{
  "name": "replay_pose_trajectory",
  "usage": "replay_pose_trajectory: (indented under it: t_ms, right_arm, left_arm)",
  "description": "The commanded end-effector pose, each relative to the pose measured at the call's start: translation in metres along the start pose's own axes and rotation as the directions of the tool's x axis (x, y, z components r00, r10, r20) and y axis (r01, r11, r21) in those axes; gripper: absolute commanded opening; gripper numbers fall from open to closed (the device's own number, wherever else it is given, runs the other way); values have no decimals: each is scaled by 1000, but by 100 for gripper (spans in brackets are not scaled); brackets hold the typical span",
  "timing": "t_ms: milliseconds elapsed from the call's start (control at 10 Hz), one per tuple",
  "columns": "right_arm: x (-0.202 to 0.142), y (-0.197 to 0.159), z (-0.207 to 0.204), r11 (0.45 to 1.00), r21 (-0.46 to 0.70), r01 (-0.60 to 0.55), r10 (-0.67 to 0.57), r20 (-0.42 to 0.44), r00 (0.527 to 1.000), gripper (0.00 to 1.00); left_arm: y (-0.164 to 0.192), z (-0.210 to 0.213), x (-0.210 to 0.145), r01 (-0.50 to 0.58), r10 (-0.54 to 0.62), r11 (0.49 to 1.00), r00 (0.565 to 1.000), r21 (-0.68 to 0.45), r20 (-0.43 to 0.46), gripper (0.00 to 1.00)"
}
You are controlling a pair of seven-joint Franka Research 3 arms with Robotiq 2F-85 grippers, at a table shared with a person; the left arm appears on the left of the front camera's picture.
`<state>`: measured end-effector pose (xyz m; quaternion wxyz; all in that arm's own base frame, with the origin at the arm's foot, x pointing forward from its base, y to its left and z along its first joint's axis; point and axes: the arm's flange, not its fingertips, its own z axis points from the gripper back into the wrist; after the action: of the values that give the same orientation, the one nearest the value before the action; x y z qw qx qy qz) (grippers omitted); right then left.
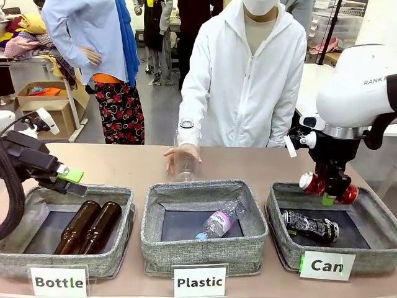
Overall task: Sort the can waste into the basket.
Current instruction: Pick up the can waste from the table and place it in the right Fabric basket.
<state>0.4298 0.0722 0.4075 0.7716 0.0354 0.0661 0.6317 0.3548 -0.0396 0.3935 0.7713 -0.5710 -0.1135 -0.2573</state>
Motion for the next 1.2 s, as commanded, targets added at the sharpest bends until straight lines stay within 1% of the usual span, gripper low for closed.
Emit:
replay_pose_trajectory:
  t_ms: [0,100,500,600,700,800,900,1000,1100]
  right_arm:
    - [2,-5,6,999,25,35,-35,13,999,91]
    - [2,-5,6,999,29,43,-43,13,999,100]
    - [2,-7,7,996,51,72,-73,30,997,100]
    - [0,-8,9,990,96,104,-111,67,992,100]
    - [-3,-12,13,952,215,216,-249,141,958,100]
    - [-15,-18,21,829,426,362,-498,270,824,100]
    - [-25,-21,26,693,608,389,-666,331,669,100]
    - [-39,-25,31,472,810,348,-852,319,415,100]
    - [-52,-25,29,337,906,257,-935,288,208,100]
  left_arm:
    - [-1,3,-2,19,-19,1000,1000,-8,1,100]
    - [-1,3,-2,19,-19,1000,1000,-8,1,100]
    - [-1,3,-2,19,-19,1000,1000,-8,1,100]
    - [-1,3,-2,19,-19,1000,1000,-8,1,100]
    - [-1,3,-2,19,-19,1000,1000,-8,1,100]
    - [-1,3,-2,19,-19,1000,1000,-8,1,100]
    - [-1,3,-2,19,-19,1000,1000,-8,1,100]
    - [-1,3,-2,19,-19,1000,1000,-8,1,100]
    - [-1,3,-2,19,-19,1000,1000,-8,1,100]
